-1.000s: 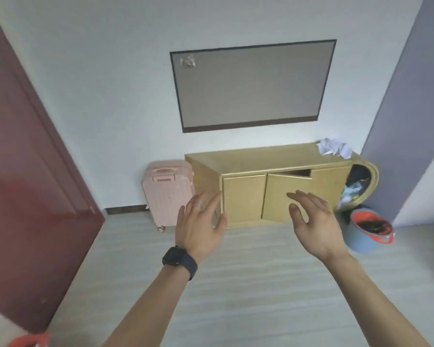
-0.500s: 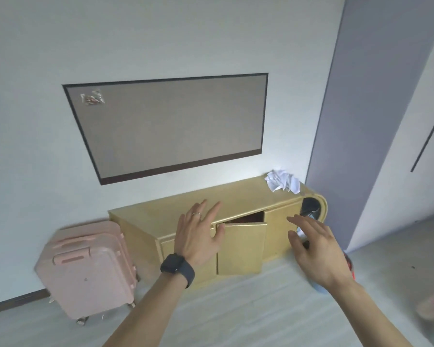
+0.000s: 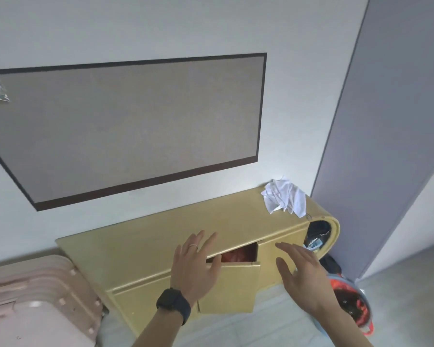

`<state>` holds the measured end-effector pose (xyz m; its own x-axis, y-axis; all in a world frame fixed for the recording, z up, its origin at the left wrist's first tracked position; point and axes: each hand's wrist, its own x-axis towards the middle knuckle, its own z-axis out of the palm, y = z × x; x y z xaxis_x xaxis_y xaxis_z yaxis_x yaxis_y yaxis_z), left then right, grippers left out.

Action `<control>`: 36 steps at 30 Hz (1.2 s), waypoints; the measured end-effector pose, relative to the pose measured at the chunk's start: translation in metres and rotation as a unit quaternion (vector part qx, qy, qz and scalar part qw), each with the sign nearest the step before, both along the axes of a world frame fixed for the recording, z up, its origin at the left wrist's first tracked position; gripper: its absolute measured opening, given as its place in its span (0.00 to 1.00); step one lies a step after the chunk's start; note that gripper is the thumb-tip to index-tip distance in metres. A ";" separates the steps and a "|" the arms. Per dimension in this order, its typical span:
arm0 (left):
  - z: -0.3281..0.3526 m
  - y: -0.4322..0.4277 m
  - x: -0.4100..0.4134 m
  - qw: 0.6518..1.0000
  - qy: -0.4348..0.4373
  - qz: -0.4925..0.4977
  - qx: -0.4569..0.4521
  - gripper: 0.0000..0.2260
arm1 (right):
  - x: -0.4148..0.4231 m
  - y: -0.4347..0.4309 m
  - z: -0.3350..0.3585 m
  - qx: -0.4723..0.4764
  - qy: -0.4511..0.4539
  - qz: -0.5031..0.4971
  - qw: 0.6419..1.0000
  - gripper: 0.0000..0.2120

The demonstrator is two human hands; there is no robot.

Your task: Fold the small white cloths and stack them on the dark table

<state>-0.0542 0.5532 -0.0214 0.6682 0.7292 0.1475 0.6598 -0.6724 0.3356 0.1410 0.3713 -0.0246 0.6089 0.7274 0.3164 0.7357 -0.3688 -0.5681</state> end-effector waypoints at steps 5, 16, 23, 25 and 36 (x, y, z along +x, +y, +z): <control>-0.051 0.064 0.068 0.998 0.027 0.008 -0.061 0.25 | 0.066 0.073 -0.035 -0.054 0.044 0.015 0.997 0.18; -0.157 0.199 0.193 0.977 0.133 -0.008 -0.167 0.23 | 0.188 0.197 -0.120 -0.180 0.115 -0.023 0.977 0.15; -0.212 0.254 0.262 0.961 0.171 0.014 -0.217 0.23 | 0.277 0.272 -0.188 -0.323 0.169 -0.030 0.931 0.19; -0.227 0.270 0.283 0.957 0.180 0.031 -0.224 0.23 | 0.307 0.300 -0.208 -0.353 0.172 -0.029 0.919 0.21; -0.337 0.328 0.353 0.923 0.263 0.071 -0.271 0.31 | 0.427 0.418 -0.313 -0.380 0.156 -0.119 0.904 0.18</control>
<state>0.2987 0.8812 -0.3580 0.4358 0.6864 -0.5821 0.8957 -0.3939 0.2062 0.5680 0.7895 -0.3380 0.7500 0.4994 -0.4337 0.4327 -0.8663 -0.2495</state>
